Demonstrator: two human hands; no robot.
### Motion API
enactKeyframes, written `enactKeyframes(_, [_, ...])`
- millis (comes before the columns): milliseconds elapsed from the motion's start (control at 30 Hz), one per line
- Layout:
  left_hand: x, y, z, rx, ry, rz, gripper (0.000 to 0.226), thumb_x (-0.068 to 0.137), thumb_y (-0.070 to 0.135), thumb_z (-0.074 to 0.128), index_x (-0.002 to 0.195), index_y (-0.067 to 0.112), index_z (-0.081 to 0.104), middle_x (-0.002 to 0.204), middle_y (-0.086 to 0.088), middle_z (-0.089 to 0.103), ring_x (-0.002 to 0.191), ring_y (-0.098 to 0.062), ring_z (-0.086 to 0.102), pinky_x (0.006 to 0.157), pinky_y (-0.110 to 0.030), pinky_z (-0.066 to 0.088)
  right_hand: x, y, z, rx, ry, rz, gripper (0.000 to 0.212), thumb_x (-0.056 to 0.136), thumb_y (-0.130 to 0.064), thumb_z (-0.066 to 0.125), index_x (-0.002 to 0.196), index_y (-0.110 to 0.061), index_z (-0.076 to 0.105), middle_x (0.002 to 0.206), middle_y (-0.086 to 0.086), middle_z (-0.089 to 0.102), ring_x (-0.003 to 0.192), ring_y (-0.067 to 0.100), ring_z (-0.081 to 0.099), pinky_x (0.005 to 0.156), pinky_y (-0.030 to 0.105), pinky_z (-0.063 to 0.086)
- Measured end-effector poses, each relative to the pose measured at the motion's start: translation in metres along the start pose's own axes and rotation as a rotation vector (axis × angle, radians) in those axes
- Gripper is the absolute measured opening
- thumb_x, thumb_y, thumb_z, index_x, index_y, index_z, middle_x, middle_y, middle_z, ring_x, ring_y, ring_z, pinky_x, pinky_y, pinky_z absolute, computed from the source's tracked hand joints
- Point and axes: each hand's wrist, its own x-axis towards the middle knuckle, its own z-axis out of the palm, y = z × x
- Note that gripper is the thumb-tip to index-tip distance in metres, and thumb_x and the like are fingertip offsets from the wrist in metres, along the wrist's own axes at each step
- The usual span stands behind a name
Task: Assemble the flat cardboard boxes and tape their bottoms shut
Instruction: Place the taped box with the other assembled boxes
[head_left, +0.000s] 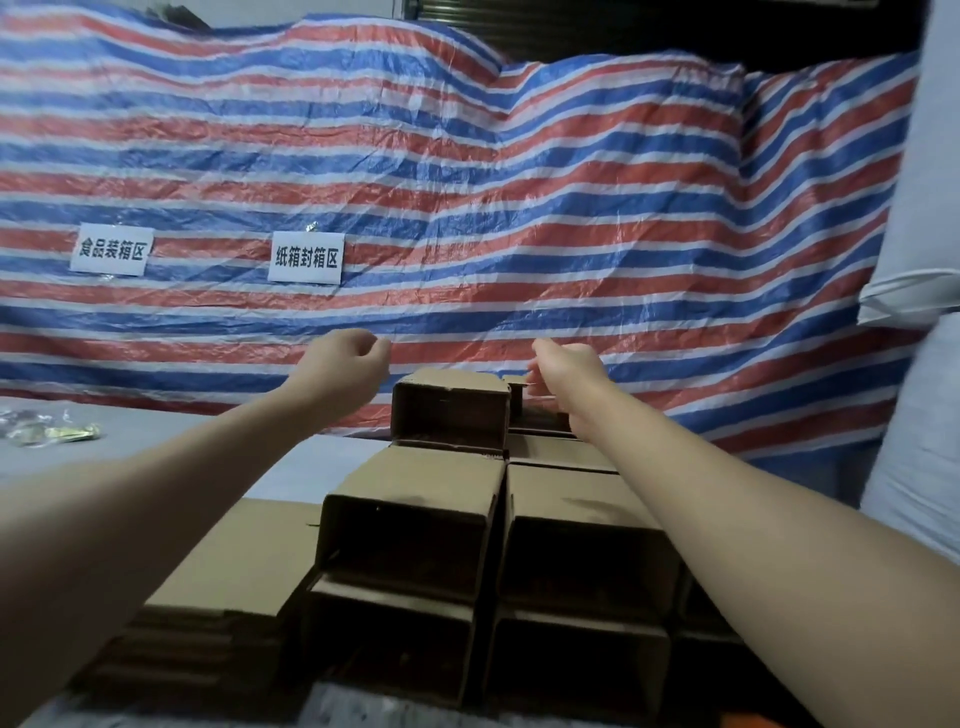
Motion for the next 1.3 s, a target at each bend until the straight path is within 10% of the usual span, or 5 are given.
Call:
enactKeyframes(233, [-0.112, 0.039, -0.016, -0.093, -0.019, 0.162, 0.034, 0.102, 0.032, 0.044, 0.086, 0.016, 0.070, 0.079, 0.001, 0.070, 0.077, -0.019, 0.068, 0.075, -0.043, 0.058, -0.106, 0.015, -0.032, 0.100, 0.116, -0.071, 0.035, 0.099, -0.027, 0.045, 0.069, -0.013, 0.058, 0.059, 0.000, 0.059, 0.051, 0.012, 0.059, 0.047, 0.023, 0.045])
enactKeyframes(567, [-0.187, -0.042, -0.011, 0.034, -0.108, 0.049, 0.040, 0.099, 0.040, 0.046, 0.076, 0.017, 0.069, 0.071, -0.001, 0.069, 0.069, -0.019, 0.065, 0.068, -0.047, 0.054, -0.168, 0.074, -0.025, -0.029, -0.052, -0.039, 0.061, 0.100, -0.030, 0.047, 0.040, -0.024, 0.034, 0.041, -0.013, 0.028, 0.040, 0.005, 0.030, 0.044, 0.022, 0.028])
enactKeyframes(767, [-0.138, -0.123, -0.024, 0.676, -0.362, 0.005, 0.102, 0.076, 0.085, 0.036, 0.152, 0.018, 0.030, 0.159, -0.006, 0.026, 0.147, -0.023, 0.022, 0.118, -0.040, 0.021, -0.138, 0.030, -0.001, 0.037, -0.069, -0.141, 0.043, 0.101, -0.044, 0.039, 0.073, -0.016, 0.055, 0.071, 0.001, 0.055, 0.068, 0.016, 0.054, 0.062, 0.030, 0.041])
enactKeyframes(900, [-0.119, -0.168, -0.020, 0.873, -0.601, -0.052, 0.125, 0.057, 0.097, 0.025, 0.157, 0.028, -0.002, 0.165, -0.007, -0.008, 0.151, -0.022, -0.010, 0.122, -0.042, -0.002, -0.119, 0.024, 0.015, -0.071, -0.143, -0.142, 0.041, 0.100, -0.051, 0.034, 0.080, -0.021, 0.053, 0.089, -0.001, 0.061, 0.083, 0.013, 0.054, 0.074, 0.035, 0.040])
enactKeyframes(1300, [-0.138, -0.193, -0.003, 0.966, -0.640, -0.025, 0.072, 0.096, 0.062, 0.033, 0.156, 0.028, 0.014, 0.154, -0.002, 0.031, 0.141, -0.022, 0.033, 0.113, -0.040, 0.032, -0.104, 0.042, 0.020, -0.120, -0.151, -0.074, 0.042, 0.104, -0.051, 0.029, 0.084, -0.022, 0.053, 0.099, 0.005, 0.061, 0.080, 0.009, 0.050, 0.062, 0.027, 0.033])
